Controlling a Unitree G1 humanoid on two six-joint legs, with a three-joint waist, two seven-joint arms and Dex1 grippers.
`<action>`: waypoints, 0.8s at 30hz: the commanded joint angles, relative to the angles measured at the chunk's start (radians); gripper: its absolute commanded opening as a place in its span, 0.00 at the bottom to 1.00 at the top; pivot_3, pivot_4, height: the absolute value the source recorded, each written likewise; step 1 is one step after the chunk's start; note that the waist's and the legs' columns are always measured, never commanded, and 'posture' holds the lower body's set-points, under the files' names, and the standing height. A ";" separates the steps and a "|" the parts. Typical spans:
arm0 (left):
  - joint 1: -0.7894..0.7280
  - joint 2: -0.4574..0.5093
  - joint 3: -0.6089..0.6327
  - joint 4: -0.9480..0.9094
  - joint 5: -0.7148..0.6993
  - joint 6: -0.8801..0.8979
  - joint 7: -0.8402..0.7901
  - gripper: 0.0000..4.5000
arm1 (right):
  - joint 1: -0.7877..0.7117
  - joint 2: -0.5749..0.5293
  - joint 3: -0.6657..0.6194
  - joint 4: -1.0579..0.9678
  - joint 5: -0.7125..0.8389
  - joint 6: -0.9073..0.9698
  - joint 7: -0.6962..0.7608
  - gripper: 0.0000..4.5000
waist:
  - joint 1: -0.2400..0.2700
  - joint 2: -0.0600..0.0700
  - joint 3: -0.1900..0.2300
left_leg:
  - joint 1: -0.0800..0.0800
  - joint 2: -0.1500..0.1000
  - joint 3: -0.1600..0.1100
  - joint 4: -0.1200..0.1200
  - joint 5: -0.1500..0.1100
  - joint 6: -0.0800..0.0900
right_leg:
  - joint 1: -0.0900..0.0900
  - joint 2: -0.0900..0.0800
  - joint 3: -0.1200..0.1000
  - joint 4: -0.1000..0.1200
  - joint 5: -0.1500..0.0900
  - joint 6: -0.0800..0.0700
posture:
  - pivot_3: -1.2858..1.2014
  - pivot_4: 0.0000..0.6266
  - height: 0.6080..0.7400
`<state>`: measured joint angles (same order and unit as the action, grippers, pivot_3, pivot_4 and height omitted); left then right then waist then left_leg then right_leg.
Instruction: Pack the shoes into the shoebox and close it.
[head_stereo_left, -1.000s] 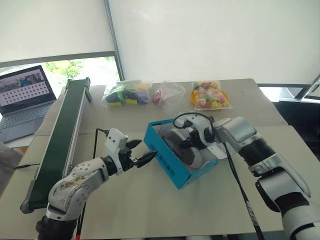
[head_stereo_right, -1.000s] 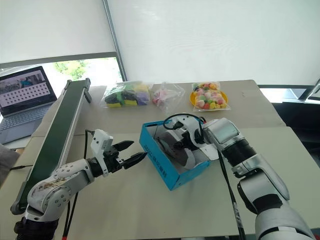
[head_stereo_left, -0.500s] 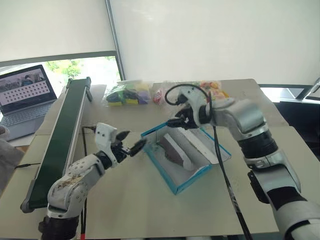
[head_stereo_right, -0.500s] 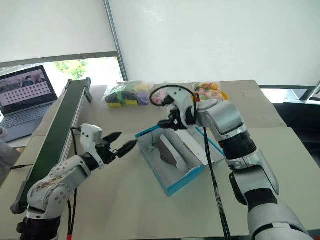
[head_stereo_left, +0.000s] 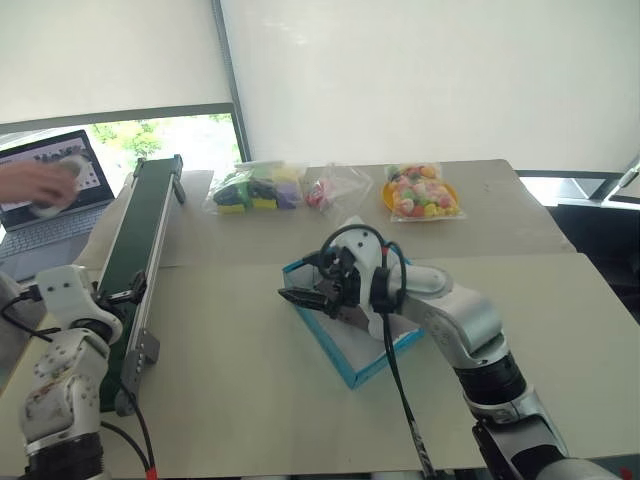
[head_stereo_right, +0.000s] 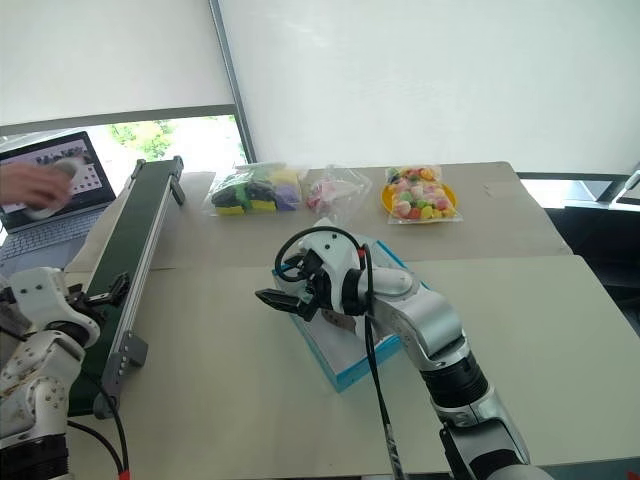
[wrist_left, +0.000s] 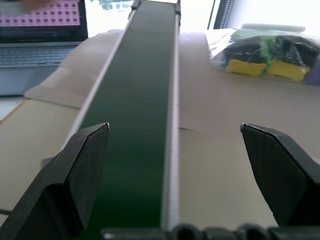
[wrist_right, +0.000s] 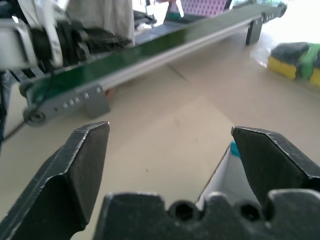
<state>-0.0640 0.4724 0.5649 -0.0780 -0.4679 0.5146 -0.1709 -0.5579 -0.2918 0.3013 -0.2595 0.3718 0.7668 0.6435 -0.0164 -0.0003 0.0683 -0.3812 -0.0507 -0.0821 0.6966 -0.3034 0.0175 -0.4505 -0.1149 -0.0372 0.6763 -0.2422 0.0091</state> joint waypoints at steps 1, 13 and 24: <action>-0.008 0.028 0.025 0.010 0.003 -0.024 -0.018 1.00 | -0.024 0.029 0.012 -0.028 -0.025 -0.090 0.002 0.99 | 0.001 -0.001 -0.001 | 0.000 0.000 -0.001 0.000 0.002 -0.004 | 0.000 0.000 0.000 0.001 0.000 0.000 | 0.52 0.24 0.24; -0.009 0.031 -0.006 0.021 0.019 0.012 -0.019 1.00 | -0.015 0.030 0.025 -0.011 -0.049 -0.088 0.017 0.99 | -0.007 -0.003 -0.002 | -0.003 0.004 -0.004 0.000 0.002 -0.004 | -0.006 0.001 0.000 0.007 0.000 0.000 | 0.52 0.24 0.24; 0.001 0.024 -0.024 0.043 0.040 0.022 -0.009 1.00 | -0.011 0.034 0.000 -0.016 -0.024 -0.048 0.008 0.99 | -0.007 -0.003 -0.002 | -0.003 0.002 -0.005 0.000 0.002 -0.004 | -0.006 0.000 0.000 0.007 0.000 0.000 | 0.52 0.24 0.24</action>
<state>-0.0615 0.4845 0.5355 -0.0216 -0.4373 0.5399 -0.1858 -0.5596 -0.2653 0.3368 -0.2448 0.3233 0.7076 0.6528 -0.0237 -0.0031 0.0663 -0.3844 -0.0486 -0.0877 0.6964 -0.3014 0.0140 -0.4561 -0.1144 -0.0374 0.6832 -0.2421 0.0090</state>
